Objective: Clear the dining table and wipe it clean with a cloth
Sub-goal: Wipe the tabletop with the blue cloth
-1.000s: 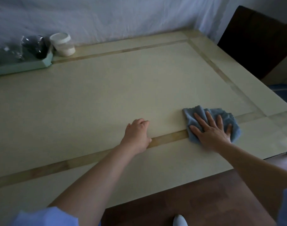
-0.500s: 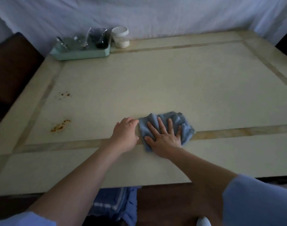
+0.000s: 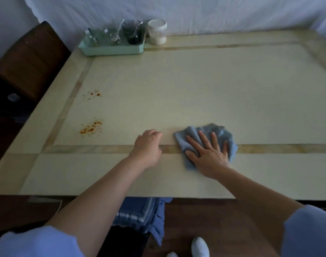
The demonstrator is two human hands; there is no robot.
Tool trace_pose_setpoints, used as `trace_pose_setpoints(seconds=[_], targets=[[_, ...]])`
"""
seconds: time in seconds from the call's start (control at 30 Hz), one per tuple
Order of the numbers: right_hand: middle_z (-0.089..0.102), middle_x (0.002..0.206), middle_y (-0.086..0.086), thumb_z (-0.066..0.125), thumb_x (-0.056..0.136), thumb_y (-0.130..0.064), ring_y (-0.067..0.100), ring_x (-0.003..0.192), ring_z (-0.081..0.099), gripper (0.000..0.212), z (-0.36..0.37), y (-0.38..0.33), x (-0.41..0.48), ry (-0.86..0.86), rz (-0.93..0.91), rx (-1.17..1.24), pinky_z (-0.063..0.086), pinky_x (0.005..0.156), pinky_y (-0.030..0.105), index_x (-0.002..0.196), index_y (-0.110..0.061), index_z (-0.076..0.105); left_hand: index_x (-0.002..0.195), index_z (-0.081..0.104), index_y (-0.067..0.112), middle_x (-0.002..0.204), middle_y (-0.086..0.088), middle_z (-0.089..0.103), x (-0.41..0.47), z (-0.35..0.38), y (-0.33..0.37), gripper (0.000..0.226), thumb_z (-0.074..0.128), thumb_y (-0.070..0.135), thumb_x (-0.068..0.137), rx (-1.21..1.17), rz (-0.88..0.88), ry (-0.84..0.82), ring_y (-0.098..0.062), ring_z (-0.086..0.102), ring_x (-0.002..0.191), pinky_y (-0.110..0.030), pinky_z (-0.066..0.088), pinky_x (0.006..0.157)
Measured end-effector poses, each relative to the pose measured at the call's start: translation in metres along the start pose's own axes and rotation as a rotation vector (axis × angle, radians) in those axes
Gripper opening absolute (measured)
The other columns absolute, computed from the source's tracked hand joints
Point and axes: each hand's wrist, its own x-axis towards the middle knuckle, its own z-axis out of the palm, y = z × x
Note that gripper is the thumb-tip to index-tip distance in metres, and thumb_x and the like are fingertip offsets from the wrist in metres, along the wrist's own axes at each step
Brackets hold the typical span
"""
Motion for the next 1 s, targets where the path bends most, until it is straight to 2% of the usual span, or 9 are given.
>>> trace_pose_setpoints(seconds=[0.07,0.2,0.47,0.57,0.73,0.87,1.0], targets=[[-0.017,0.156,-0.020,0.019,0.090,-0.068,0.023,0.145,-0.020,0.056,-0.008,0.030,-0.002,-0.003,0.116,0.006,-0.013,0.113,0.057,0.140,-0.060,-0.005,0.136,0.040,0.012,0.146,-0.007,0.036,0.002,0.002,0.009,0.053,0.057,0.015,0.087,-0.017,0.020,-0.005,-0.023,0.032,0.136,-0.036,0.026,0.113],[-0.022,0.156,-0.015,0.017,0.092,-0.063,0.027,0.143,-0.026,0.057,-0.013,0.015,0.001,-0.049,0.183,0.029,-0.014,0.110,0.060,0.143,-0.054,-0.009,0.140,0.037,0.013,0.148,-0.007,0.033,-0.006,-0.003,0.003,0.057,0.058,0.016,0.087,-0.056,-0.016,0.002,-0.023,0.030,0.138,-0.036,0.023,0.115],[-0.024,0.156,-0.014,0.014,0.094,-0.061,0.029,0.141,-0.029,0.057,0.004,-0.048,0.009,-0.066,0.044,0.008,-0.016,0.108,0.060,0.145,-0.050,-0.008,0.140,0.036,0.010,0.147,-0.009,0.034,-0.026,-0.001,-0.028,0.053,0.051,0.010,0.089,-0.082,-0.099,-0.067,-0.024,0.031,0.137,-0.036,0.027,0.113],[-0.024,0.156,-0.013,0.014,0.093,-0.062,0.029,0.141,-0.029,0.058,0.012,-0.073,0.004,-0.072,0.012,-0.013,-0.015,0.109,0.061,0.145,-0.049,-0.008,0.142,0.032,0.012,0.149,-0.009,0.030,-0.032,-0.001,-0.047,0.059,0.052,0.007,0.087,-0.070,-0.086,-0.077,-0.023,0.028,0.138,-0.034,0.026,0.114],[-0.023,0.156,-0.014,0.016,0.093,-0.062,0.029,0.141,-0.030,0.058,0.041,-0.146,-0.010,-0.060,-0.067,0.006,-0.020,0.107,0.059,0.146,-0.049,-0.006,0.146,0.022,0.014,0.154,-0.006,0.021,-0.052,-0.007,-0.103,0.083,0.068,0.028,0.079,0.039,-0.110,-0.113,-0.024,0.022,0.142,-0.039,0.024,0.115],[-0.024,0.156,-0.014,0.017,0.094,-0.060,0.028,0.140,-0.032,0.058,0.067,-0.227,-0.022,-0.097,-0.158,0.022,-0.019,0.107,0.059,0.146,-0.048,-0.006,0.143,0.024,0.014,0.149,-0.005,0.025,-0.079,-0.015,-0.178,0.092,0.073,0.042,0.070,0.168,-0.260,-0.147,-0.025,0.025,0.139,-0.042,0.029,0.112],[-0.020,0.156,-0.018,0.014,0.093,-0.064,0.024,0.142,-0.027,0.056,0.071,-0.236,-0.020,-0.074,-0.179,-0.030,-0.016,0.110,0.060,0.143,-0.054,-0.007,0.145,0.018,0.010,0.153,-0.009,0.016,-0.091,-0.016,-0.228,0.105,0.076,0.047,0.066,0.085,-0.298,-0.209,-0.027,0.016,0.142,-0.041,0.025,0.115]])
